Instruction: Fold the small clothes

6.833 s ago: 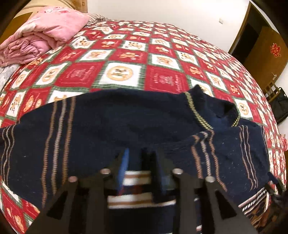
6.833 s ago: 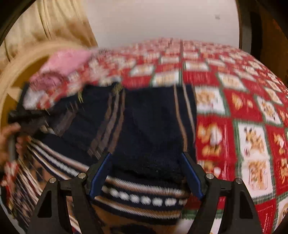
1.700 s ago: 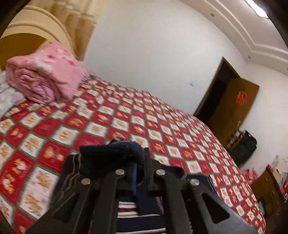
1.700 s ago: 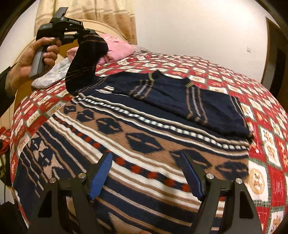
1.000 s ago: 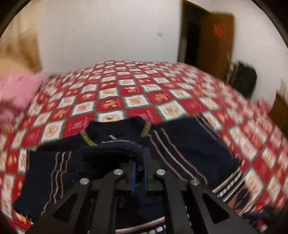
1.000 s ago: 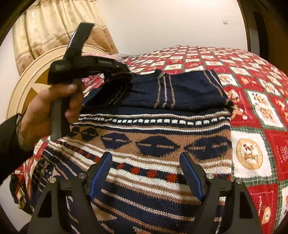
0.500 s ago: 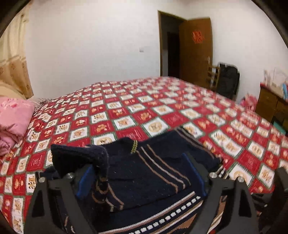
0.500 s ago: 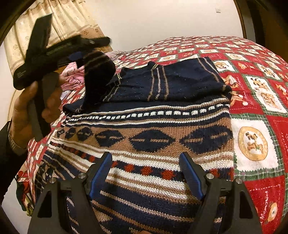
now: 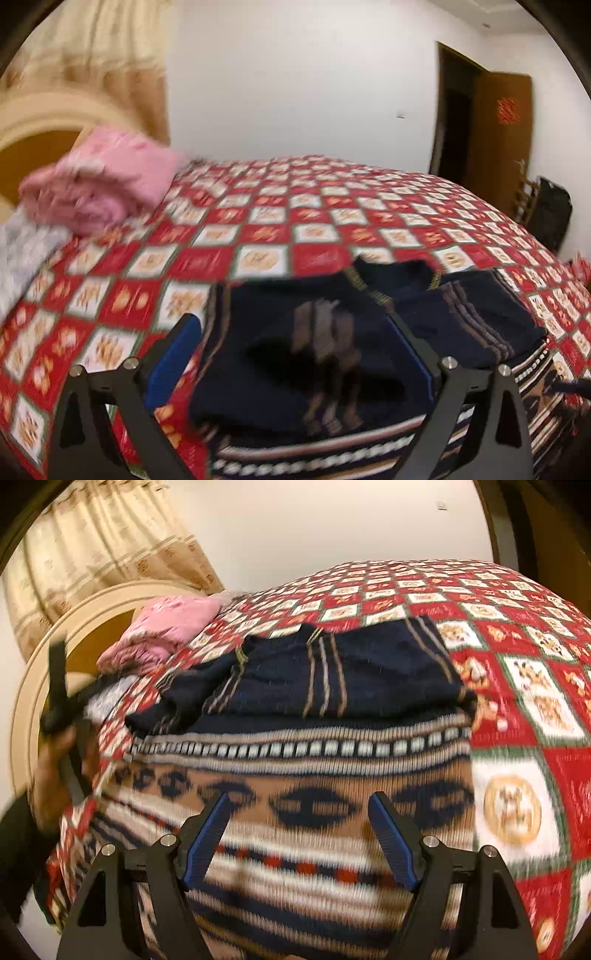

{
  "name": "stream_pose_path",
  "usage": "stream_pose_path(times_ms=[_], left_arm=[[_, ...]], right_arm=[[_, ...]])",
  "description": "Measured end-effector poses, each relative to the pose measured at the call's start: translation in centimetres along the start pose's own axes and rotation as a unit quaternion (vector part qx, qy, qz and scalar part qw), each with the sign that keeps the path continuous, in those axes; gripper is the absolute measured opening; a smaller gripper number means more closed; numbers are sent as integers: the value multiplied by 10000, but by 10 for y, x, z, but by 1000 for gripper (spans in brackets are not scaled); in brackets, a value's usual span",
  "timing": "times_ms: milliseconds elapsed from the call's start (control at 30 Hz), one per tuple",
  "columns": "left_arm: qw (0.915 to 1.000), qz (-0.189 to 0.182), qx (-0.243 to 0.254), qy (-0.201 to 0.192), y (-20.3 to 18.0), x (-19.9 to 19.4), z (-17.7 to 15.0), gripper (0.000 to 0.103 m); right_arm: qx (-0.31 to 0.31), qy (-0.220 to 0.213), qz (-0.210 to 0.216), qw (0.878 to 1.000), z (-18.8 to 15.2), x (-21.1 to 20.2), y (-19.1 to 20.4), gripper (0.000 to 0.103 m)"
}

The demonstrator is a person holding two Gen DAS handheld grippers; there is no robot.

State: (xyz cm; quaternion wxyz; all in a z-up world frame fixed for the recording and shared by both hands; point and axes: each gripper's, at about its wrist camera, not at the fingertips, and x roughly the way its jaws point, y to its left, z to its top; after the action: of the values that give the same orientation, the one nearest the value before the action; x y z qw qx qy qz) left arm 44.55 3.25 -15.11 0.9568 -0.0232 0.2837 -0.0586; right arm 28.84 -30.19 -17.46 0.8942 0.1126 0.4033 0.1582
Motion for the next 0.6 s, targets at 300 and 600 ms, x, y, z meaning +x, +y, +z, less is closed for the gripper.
stream_pose_path(times_ms=[300,600], left_arm=[[9934,-1041,-487,34,-21,9,26,100],[9993,91,-261,-236,16,-10,29,103]], right_arm=[[469,-146,-114,9987,37,26,34,78],[-1121,-174,-573,9919,62,51,128,78]])
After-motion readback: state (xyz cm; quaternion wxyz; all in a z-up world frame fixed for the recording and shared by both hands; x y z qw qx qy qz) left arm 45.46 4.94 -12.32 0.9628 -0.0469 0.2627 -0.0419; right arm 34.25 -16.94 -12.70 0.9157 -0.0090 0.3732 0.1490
